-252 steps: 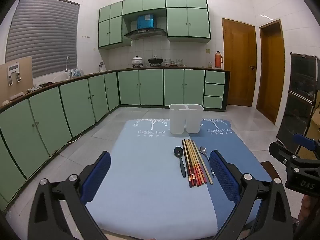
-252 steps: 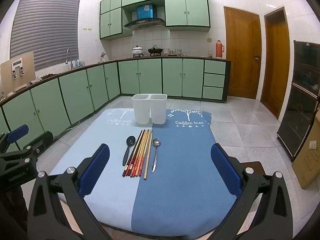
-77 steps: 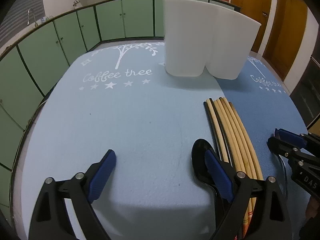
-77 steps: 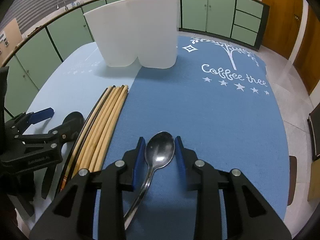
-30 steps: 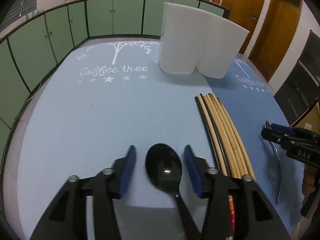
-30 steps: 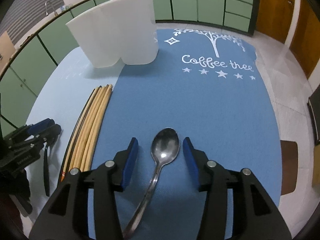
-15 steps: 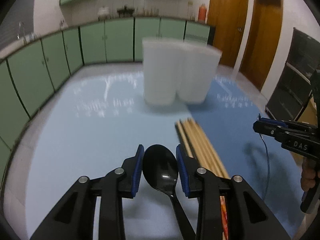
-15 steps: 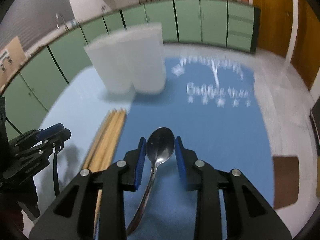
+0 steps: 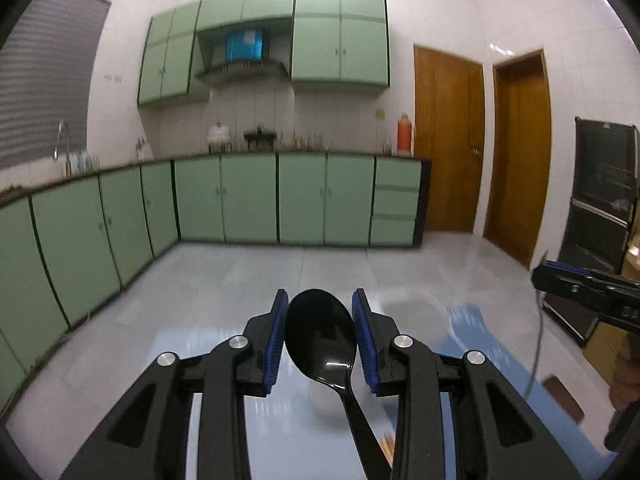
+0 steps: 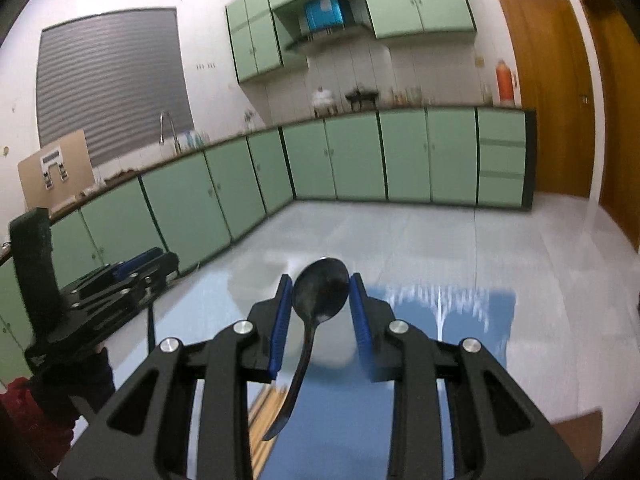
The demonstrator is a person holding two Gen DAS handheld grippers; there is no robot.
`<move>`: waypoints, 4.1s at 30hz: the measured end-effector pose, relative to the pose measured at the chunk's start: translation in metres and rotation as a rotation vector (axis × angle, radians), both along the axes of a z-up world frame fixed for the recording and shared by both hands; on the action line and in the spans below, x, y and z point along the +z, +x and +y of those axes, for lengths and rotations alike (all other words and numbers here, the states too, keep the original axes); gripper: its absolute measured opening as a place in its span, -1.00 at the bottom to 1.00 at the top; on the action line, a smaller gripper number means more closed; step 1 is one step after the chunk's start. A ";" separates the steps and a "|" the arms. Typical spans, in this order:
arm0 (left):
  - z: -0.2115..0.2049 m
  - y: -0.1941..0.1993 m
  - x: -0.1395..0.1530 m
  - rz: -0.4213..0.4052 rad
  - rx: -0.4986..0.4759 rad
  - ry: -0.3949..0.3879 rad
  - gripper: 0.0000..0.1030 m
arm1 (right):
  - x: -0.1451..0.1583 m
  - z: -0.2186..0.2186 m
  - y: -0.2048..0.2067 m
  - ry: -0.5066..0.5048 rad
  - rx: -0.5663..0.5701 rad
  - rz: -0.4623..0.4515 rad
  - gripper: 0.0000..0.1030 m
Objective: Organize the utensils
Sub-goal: 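Lift the silver spoon into the white holder with the right tool while the left carries the black spoon there, then open both tools to drop the spoons into the white holder, then move the right tool to the plain wooden chopstick and grasp it, then lift the wooden chopstick with the right tool while the left grasps the black chopstick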
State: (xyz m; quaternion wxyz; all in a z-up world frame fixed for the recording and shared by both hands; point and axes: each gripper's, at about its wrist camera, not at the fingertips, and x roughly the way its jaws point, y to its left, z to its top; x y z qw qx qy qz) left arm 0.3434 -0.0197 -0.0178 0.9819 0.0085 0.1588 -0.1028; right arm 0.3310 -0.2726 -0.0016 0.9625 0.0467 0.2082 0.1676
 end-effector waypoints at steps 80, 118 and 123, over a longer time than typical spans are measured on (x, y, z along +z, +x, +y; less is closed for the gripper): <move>0.034 -0.208 -0.138 0.444 0.100 0.021 0.33 | -0.180 0.068 -0.221 -0.166 -0.098 0.324 -0.05; 0.006 -0.211 -0.157 0.476 -0.002 0.021 0.25 | -0.188 0.030 -0.205 -0.128 -0.152 0.352 -0.88; -0.008 -0.217 -0.155 0.478 -0.088 0.023 0.25 | -0.188 0.029 -0.205 -0.125 -0.152 0.354 -0.88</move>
